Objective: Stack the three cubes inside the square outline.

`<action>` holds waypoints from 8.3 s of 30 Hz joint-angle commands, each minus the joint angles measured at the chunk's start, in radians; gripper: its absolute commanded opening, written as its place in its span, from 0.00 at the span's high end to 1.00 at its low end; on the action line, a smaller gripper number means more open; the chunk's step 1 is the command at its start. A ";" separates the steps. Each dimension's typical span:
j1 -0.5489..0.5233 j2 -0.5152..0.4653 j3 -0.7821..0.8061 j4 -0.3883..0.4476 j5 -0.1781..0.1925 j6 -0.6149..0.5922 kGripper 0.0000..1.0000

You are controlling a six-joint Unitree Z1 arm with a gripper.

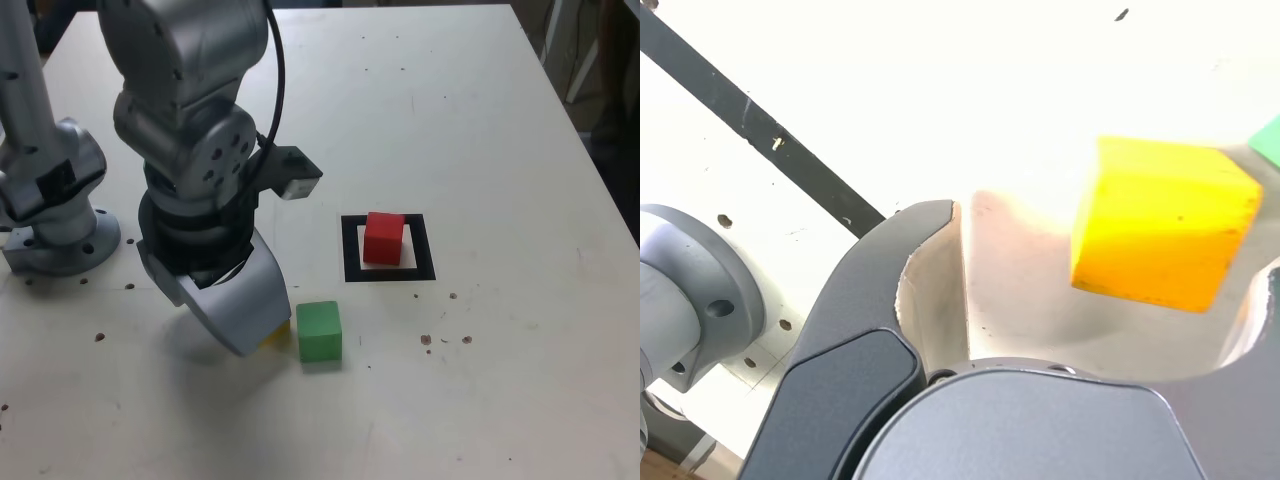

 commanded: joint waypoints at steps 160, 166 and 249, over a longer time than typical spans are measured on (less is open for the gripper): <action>0.489 0.097 -0.475 0.282 -0.010 0.069 0.00; 0.403 0.049 -0.401 0.267 -0.016 0.141 0.00; 0.065 0.161 -0.232 -0.051 0.100 0.265 0.71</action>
